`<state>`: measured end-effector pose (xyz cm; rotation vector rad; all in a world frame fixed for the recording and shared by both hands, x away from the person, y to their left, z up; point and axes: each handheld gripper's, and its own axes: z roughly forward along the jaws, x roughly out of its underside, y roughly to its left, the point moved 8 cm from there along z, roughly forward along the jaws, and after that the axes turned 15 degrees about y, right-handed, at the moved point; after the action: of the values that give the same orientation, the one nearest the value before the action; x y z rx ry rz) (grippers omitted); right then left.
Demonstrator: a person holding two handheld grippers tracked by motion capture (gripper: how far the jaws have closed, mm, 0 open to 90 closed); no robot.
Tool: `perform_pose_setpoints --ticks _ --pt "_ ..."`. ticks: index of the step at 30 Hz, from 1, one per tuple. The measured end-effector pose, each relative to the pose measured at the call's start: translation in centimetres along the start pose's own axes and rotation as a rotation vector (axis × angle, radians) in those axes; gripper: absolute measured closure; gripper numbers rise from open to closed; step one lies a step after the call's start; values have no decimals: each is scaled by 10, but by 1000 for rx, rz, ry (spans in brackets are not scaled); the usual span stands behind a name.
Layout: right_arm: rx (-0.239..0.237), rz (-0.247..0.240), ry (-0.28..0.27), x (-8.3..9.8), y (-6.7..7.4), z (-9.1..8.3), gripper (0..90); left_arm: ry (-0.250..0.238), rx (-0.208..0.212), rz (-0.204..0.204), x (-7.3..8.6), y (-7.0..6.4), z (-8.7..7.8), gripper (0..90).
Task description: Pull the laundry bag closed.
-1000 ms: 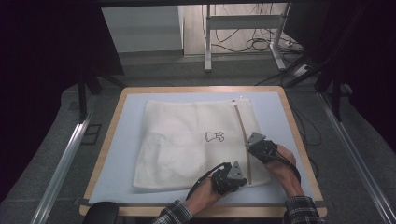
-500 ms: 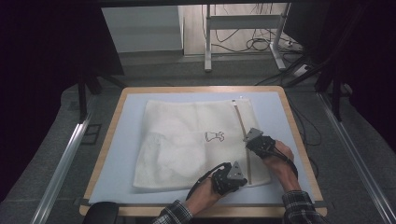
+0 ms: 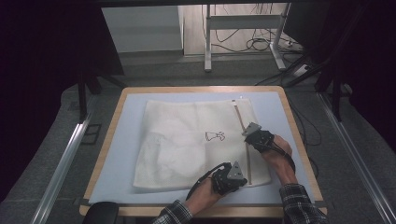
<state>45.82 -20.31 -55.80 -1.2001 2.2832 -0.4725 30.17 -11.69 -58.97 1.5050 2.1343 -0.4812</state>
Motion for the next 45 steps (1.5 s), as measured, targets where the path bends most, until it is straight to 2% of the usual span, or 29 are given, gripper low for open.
perform_pose_setpoints --ticks 22,45 --pt "20 -13 41 -18 -12 20 860 0 -5 3 0 0 0 900" --pt "-6 7 67 -32 -24 38 859 1 -11 9 0 -1 0 900"
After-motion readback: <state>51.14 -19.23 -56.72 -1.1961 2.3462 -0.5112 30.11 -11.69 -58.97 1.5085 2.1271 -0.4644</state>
